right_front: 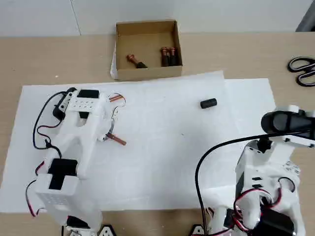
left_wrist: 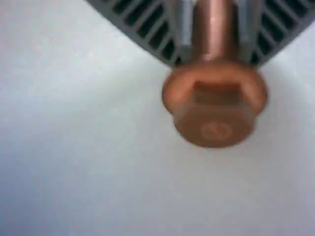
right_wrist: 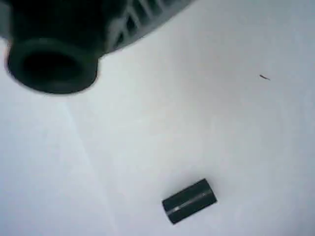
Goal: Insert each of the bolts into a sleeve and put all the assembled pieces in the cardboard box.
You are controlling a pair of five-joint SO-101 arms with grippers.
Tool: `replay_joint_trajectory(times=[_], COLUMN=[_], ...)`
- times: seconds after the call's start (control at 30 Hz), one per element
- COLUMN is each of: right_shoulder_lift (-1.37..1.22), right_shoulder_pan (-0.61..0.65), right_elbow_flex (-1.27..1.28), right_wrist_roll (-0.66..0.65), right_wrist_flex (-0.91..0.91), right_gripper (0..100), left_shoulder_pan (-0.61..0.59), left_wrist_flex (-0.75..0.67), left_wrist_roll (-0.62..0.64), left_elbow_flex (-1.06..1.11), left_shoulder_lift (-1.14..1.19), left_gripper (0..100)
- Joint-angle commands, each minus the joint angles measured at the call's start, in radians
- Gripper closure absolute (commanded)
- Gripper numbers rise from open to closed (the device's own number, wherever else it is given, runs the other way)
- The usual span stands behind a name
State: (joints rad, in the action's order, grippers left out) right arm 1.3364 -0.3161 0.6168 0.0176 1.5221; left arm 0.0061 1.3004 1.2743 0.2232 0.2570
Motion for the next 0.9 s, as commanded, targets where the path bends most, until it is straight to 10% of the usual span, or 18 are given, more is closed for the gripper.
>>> replay_joint_trajectory(times=[0.0, 0.37, 0.87], right_shoulder_lift=[-0.004, 0.004, 0.005], right_shoulder_pan=[-0.005, -0.005, -0.004], right_elbow_flex=[-0.006, -0.011, -0.009], right_wrist_roll=[-0.009, -0.009, 0.074], right_wrist_flex=[-0.027, -0.019, -0.016], right_gripper=[99.5, 99.5, 99.5], left_shoulder_pan=[0.003, 0.101, 0.121], left_wrist_flex=[0.075, 0.33, 0.345], left_wrist_roll=[-0.008, -0.023, -0.359], left_elbow_flex=[-0.113, -0.493, -0.74], left_shoulder_lift=[-0.006, -0.006, -0.006], left_gripper=[99, 99, 99])
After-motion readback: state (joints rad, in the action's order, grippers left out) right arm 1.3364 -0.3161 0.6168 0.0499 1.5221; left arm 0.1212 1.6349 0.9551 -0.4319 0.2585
